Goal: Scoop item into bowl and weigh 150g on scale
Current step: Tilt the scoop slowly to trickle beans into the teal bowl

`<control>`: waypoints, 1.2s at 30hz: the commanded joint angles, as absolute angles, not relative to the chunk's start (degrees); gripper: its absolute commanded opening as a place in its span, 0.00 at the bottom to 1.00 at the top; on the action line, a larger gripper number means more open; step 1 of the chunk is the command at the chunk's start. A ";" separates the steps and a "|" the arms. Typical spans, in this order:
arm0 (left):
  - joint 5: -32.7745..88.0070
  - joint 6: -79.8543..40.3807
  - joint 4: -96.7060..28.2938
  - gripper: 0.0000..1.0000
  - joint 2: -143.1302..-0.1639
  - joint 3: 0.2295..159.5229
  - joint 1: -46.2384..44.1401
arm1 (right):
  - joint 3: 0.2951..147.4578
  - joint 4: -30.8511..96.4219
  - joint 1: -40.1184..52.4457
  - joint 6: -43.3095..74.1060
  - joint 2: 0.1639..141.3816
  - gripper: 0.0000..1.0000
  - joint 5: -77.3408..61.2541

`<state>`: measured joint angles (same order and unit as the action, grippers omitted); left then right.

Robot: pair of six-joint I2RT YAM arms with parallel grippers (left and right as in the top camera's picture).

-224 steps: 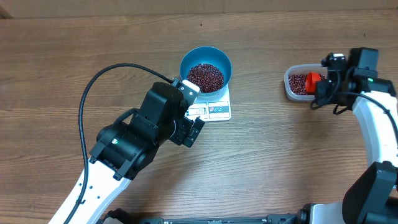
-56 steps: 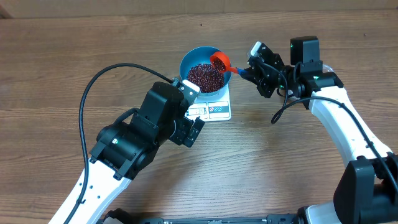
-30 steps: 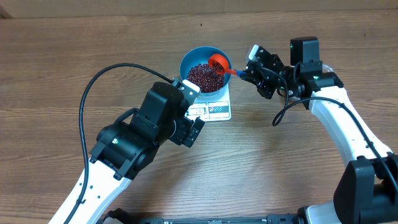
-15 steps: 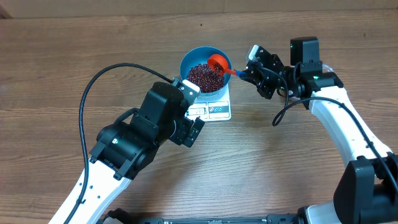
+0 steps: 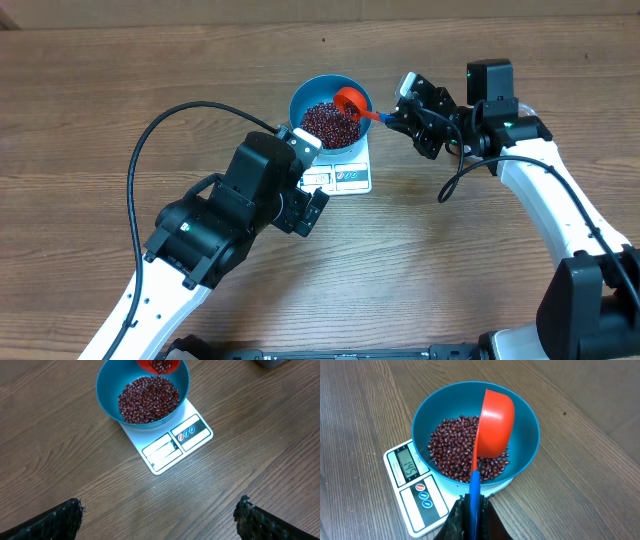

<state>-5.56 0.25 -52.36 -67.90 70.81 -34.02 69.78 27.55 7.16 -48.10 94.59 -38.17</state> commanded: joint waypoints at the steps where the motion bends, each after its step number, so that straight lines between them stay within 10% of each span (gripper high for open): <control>1: -4.84 1.13 -52.27 0.99 -68.16 70.63 -33.78 | 70.83 27.29 7.18 -48.56 94.63 0.04 -39.09; 36: -4.84 1.13 -52.27 1.00 -68.16 70.65 -33.78 | 70.83 25.82 7.18 -52.77 94.65 0.04 -42.96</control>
